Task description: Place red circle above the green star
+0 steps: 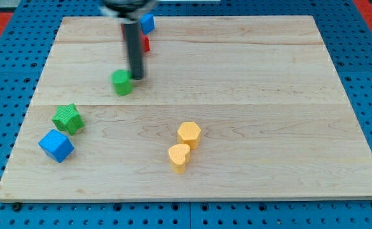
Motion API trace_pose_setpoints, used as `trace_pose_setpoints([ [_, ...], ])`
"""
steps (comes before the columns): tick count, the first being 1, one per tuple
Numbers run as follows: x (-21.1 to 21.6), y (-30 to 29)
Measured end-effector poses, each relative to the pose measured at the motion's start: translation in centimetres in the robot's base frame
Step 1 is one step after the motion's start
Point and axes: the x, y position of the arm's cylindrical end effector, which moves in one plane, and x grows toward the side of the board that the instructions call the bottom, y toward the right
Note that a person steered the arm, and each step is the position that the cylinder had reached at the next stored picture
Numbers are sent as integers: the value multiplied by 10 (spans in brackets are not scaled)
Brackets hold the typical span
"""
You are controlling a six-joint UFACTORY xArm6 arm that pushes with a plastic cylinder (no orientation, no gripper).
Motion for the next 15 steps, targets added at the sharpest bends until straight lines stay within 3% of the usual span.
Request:
trace_pose_setpoints([
  [1, 25, -88],
  [2, -19, -41],
  [3, -4, -137],
  [4, 15, -39],
  [5, -34, 87],
  [6, -107, 173],
  [7, -178, 139],
  [8, -193, 84],
  [9, -193, 76],
  [10, -167, 29],
  [12, -71, -36],
  [14, -29, -41],
  [15, 19, -51],
])
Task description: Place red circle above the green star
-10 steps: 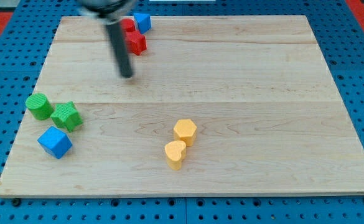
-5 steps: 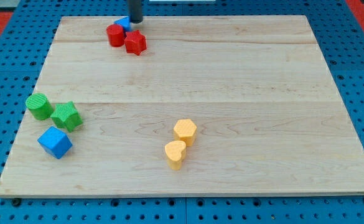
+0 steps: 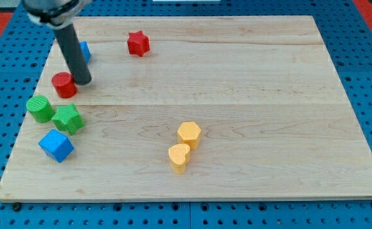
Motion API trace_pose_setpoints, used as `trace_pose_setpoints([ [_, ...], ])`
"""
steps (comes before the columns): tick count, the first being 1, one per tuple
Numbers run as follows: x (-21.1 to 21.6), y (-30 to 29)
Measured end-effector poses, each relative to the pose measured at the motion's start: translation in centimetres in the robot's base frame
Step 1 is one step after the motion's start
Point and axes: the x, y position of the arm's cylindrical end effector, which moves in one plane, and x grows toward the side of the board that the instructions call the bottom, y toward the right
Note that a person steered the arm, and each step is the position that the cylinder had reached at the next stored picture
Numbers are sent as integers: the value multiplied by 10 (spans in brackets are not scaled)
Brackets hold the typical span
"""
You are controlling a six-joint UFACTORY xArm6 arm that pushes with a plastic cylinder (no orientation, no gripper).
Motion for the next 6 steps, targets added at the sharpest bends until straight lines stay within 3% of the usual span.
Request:
trace_pose_setpoints([
  [2, -35, -2],
  [3, -29, -63],
  [4, 13, -59],
  [6, -69, -104],
])
